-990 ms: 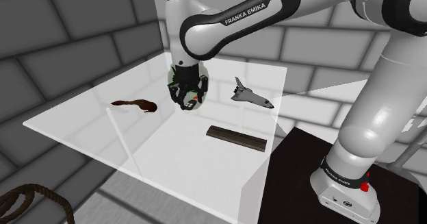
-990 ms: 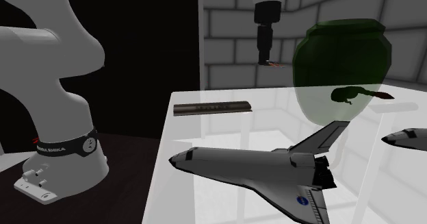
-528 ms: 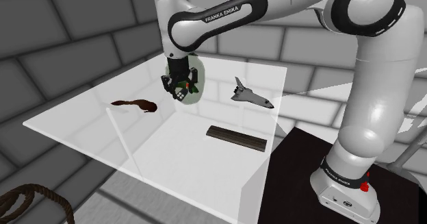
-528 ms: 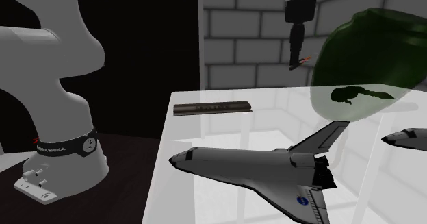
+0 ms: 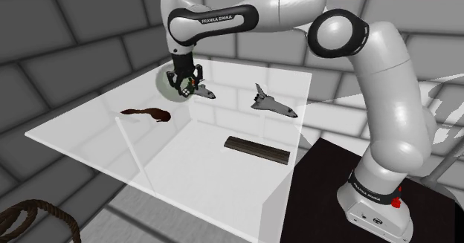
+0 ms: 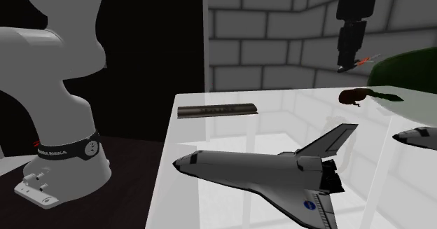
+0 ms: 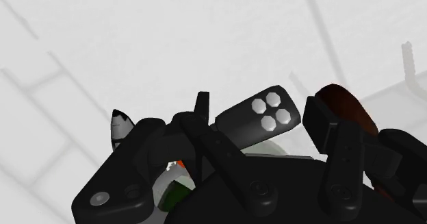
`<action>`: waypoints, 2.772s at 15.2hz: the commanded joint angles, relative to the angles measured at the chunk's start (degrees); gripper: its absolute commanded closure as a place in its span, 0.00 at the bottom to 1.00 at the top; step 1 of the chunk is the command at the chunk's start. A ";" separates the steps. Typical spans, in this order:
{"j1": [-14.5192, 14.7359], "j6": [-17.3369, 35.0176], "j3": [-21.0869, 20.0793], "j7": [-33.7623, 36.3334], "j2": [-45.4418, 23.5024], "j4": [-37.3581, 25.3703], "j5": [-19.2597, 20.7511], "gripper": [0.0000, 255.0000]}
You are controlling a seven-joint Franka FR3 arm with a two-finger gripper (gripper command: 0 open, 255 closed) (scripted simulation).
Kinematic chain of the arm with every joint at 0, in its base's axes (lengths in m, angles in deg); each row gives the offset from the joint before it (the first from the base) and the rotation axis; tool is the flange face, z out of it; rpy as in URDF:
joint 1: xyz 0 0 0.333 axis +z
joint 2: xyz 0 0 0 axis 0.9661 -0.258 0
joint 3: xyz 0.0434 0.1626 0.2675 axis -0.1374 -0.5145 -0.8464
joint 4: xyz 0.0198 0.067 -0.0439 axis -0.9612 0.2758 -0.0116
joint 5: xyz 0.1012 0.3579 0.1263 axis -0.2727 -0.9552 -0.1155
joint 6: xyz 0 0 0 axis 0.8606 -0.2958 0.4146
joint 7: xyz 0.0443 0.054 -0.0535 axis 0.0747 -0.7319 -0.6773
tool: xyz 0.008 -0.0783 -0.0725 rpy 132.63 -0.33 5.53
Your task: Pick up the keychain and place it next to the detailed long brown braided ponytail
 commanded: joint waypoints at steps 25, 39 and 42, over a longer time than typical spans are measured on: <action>0.87 9.21 2.68 -0.89 -11.60 -2.04 3.56 1.00; 0.87 9.21 2.68 -0.90 -11.60 -2.04 3.56 0.00; 1.42 4.32 2.29 -1.53 -10.42 -5.97 2.95 0.00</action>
